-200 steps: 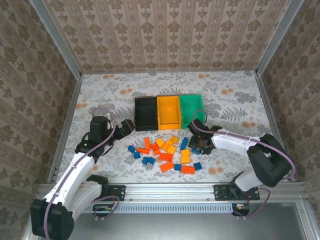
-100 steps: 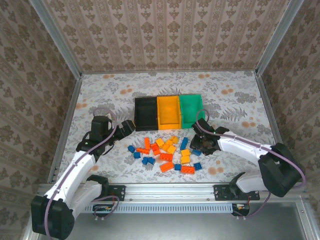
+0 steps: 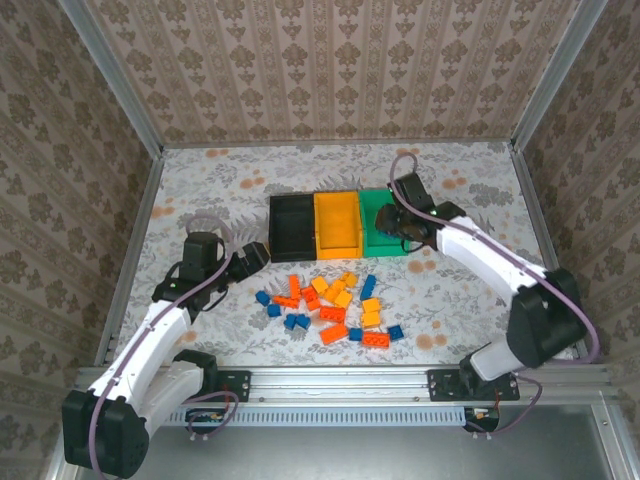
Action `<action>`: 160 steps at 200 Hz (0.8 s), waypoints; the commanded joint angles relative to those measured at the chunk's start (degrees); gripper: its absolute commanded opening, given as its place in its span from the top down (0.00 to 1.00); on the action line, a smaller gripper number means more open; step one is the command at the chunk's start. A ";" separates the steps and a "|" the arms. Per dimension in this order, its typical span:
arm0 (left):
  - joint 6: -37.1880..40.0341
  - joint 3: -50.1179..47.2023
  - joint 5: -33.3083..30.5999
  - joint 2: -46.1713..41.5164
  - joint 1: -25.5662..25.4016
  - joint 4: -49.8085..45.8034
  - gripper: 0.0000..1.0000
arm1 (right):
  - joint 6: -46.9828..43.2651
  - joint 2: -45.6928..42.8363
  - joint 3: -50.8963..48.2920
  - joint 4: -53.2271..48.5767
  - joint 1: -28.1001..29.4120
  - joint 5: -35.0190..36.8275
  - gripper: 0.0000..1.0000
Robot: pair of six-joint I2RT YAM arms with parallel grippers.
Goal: Sort the legos into containers by color
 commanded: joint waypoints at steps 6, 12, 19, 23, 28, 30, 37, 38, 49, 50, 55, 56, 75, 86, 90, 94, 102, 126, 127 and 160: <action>1.06 0.38 -0.49 -0.95 0.20 -2.01 0.01 | -4.65 7.53 5.37 3.27 -0.81 5.83 0.66; 1.06 0.20 -0.56 -1.12 0.22 -2.03 0.01 | -4.83 9.12 6.72 3.40 -0.80 6.38 0.65; 1.04 -0.04 -0.66 -1.21 0.21 -2.15 0.01 | -5.01 10.89 8.03 3.23 -0.86 7.00 0.64; 1.07 -0.08 -0.67 -1.28 0.22 -2.17 0.01 | -5.00 11.84 8.81 3.01 -0.93 7.36 0.64; 1.17 -0.20 -0.75 -1.24 0.20 -2.25 0.01 | -4.97 12.74 9.63 2.87 -0.98 7.66 0.62; 1.12 -0.22 -0.75 -1.22 0.19 -2.26 0.01 | -5.01 13.09 9.88 2.89 -1.01 7.75 0.62; 1.30 -0.30 -0.84 -1.22 0.19 -2.51 0.01 | -4.94 14.34 10.64 2.86 -1.02 7.96 0.59; 1.29 -0.28 -0.89 -1.22 0.23 -2.52 0.01 | -4.89 14.46 10.66 2.83 -1.02 7.96 0.59; 1.63 -0.38 -1.25 -1.28 0.19 -2.84 0.01 | -4.45 15.80 11.51 2.79 -1.11 8.04 0.53; 1.68 -0.36 -1.27 -1.25 0.19 -2.86 0.01 | -4.43 15.89 11.54 2.80 -1.11 8.00 0.53; 1.81 -0.38 -1.43 -1.23 0.23 -3.02 0.01 | -4.20 16.40 11.73 2.80 -1.09 7.99 0.49; 1.81 -0.41 -1.44 -1.22 0.25 -3.04 0.01 | -4.13 16.46 11.78 2.85 -1.06 7.93 0.48; 2.50 -0.19 -1.49 -1.06 0.20 -3.11 0.01 | -3.31 16.97 11.91 2.97 -1.10 7.62 0.37; 3.25 0.15 -1.69 -0.76 0.24 -3.49 0.01 | -3.17 16.58 11.58 3.18 -1.10 7.39 0.35; 3.57 0.32 -1.68 -0.62 0.19 -3.65 0.01 | -3.17 16.11 11.32 3.31 -1.11 7.21 0.34; 3.85 0.49 -1.67 -0.39 0.19 -3.66 0.01 | -3.17 15.75 11.10 3.40 -1.11 7.13 0.34; 4.62 0.78 -1.35 0.03 0.10 -3.77 0.03 | -3.17 14.77 10.46 3.45 -1.11 7.03 0.32; 6.90 2.50 -0.92 2.88 -1.34 -4.53 0.09 | -2.61 10.41 7.23 4.29 -1.10 5.93 0.31; 6.99 2.61 -0.97 3.03 -1.46 -4.59 0.09 | -2.58 10.12 7.03 4.39 -1.11 5.85 0.31; 10.03 6.39 -6.94 10.46 -10.87 -4.35 0.14 | -1.19 3.62 -0.15 6.29 -0.66 3.63 0.32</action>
